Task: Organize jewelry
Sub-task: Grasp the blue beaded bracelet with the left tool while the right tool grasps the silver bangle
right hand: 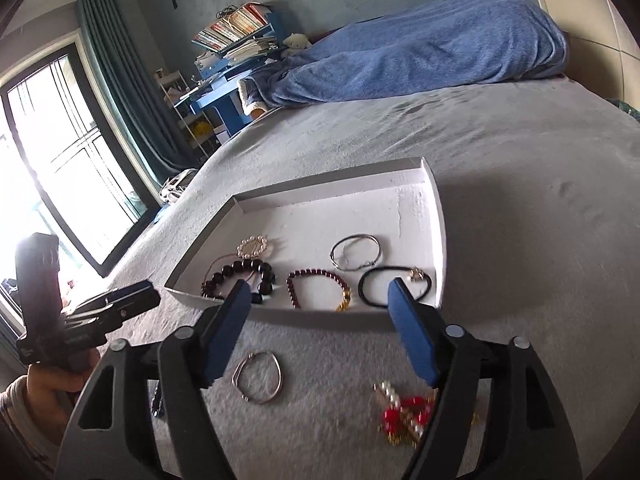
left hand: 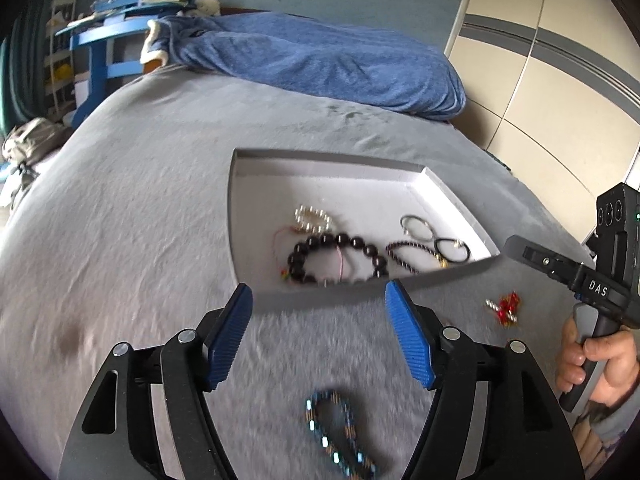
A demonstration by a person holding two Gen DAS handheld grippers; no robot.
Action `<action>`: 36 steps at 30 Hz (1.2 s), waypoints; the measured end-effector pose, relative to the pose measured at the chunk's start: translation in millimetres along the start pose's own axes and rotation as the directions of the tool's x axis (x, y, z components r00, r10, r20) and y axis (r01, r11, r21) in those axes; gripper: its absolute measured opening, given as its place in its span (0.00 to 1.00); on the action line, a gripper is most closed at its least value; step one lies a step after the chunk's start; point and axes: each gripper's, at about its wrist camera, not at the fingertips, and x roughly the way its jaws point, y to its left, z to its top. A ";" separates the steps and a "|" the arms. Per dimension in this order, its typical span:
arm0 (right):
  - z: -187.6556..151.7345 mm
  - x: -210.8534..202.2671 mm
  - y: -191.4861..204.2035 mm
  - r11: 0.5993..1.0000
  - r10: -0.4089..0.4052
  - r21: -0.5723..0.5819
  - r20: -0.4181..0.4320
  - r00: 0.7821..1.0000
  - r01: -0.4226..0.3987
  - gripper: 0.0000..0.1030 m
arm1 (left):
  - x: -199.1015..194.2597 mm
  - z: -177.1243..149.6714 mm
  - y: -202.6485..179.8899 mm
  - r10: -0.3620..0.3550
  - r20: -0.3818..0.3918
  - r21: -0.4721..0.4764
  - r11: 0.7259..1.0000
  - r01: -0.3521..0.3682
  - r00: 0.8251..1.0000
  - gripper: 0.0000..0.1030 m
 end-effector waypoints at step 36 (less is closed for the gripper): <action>-59.7 20.0 55.8 0.969 -0.024 -0.246 -0.155 0.988 -0.015 0.69 | -6.3 -72.7 -24.9 0.091 -0.114 0.048 0.995 -0.086 0.989 0.55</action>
